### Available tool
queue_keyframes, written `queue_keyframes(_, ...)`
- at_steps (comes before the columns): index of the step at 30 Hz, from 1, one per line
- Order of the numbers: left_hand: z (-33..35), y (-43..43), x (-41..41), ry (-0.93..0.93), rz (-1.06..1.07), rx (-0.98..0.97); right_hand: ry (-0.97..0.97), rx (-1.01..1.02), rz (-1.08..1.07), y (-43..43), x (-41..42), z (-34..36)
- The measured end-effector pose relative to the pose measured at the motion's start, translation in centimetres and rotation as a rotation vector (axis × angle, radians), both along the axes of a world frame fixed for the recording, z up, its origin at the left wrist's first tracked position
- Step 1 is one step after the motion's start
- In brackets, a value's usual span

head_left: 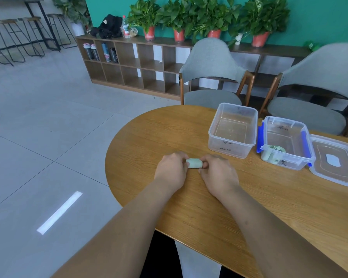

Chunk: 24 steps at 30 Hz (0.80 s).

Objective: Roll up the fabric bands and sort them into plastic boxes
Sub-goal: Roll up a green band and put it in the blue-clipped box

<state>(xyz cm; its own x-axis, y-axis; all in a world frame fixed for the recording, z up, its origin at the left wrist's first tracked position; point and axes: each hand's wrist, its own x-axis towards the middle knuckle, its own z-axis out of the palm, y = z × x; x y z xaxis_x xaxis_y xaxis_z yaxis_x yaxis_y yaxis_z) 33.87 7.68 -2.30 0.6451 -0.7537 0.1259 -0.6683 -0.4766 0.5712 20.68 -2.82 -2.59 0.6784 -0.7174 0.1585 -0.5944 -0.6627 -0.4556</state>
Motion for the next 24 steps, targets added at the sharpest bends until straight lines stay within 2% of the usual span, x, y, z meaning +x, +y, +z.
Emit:
queue_keyframes(8,0.0,-1.1,-0.3,-0.267,-0.068,-0.041,0.065,-0.007,0.035,-1.1,0.7,-0.4)
queue_keyframes(18,-0.3,-1.4,-0.5,-0.35,-0.105,0.061,0.16,0.091,0.114,-2.6,1.6,0.0)
queue_keyframes(24,0.2,-1.4,-0.8,-0.387,-0.207,0.098,0.135,0.242,0.093,-3.3,0.3,1.1)
